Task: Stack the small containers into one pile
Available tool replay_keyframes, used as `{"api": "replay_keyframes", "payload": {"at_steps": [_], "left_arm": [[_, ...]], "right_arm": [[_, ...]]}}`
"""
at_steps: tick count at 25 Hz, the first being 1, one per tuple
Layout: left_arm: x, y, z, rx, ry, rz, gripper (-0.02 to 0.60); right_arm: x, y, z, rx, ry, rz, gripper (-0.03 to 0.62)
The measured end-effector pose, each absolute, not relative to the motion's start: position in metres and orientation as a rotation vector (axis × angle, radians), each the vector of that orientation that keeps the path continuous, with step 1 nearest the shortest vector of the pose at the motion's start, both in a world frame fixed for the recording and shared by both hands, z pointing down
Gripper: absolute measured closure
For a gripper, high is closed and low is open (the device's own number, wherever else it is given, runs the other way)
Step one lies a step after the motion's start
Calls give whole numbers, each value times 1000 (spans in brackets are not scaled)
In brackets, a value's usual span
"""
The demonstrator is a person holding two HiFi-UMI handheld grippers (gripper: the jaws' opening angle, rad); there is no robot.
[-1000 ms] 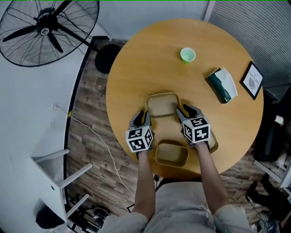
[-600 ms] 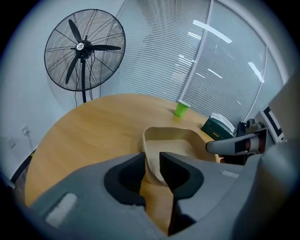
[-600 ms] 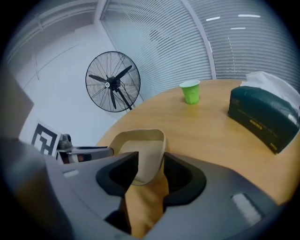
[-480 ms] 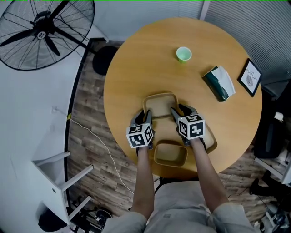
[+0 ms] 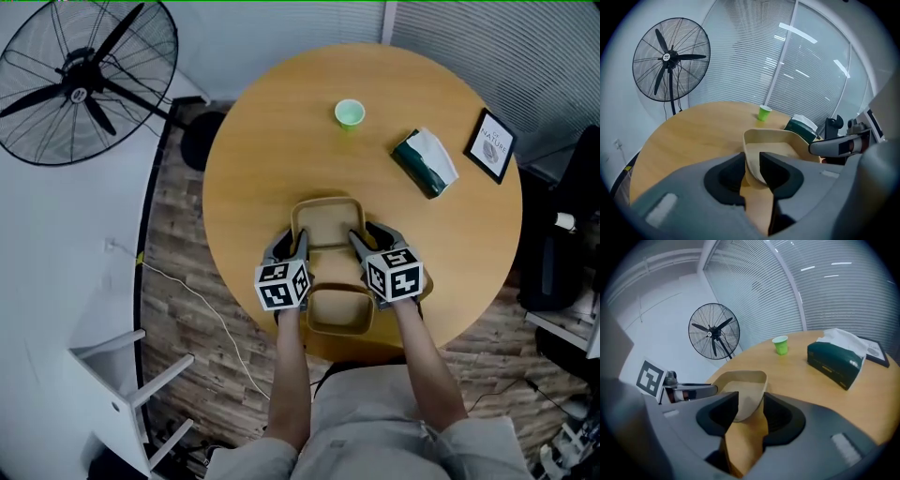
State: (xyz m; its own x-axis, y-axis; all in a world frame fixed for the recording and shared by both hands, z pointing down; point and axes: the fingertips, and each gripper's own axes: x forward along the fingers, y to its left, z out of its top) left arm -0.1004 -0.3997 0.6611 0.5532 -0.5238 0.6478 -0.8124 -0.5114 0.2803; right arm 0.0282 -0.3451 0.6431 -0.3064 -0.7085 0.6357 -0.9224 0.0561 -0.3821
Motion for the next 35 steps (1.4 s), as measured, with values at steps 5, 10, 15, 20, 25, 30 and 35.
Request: {"api": "replay_keyframes", "payload": {"at_steps": [5, 10, 15, 20, 25, 30, 35], "left_arm": [[-74, -382, 650, 2284, -1002, 682, 483], [-46, -364, 639, 2358, -905, 690, 483], [-20, -346, 633, 2416, -814, 724, 483], [-2, -330, 629, 2466, -728, 757, 483], [17, -312, 627, 2518, -628, 799, 483], [41, -290, 629, 2573, -501, 845, 483], [65, -272, 635, 2619, -381, 890, 483]], "right_arm": [[47, -313, 634, 1747, -2017, 1105, 430], [64, -277, 622, 1810, -1995, 1096, 433], [77, -243, 618, 1853, -1961, 1096, 433], [81, -215, 615, 1883, -1936, 1098, 432], [81, -182, 616, 1908, -1909, 1118, 431], [85, -151, 621, 1966, -1866, 1162, 431], [87, -126, 625, 2005, -1825, 1192, 431]]}}
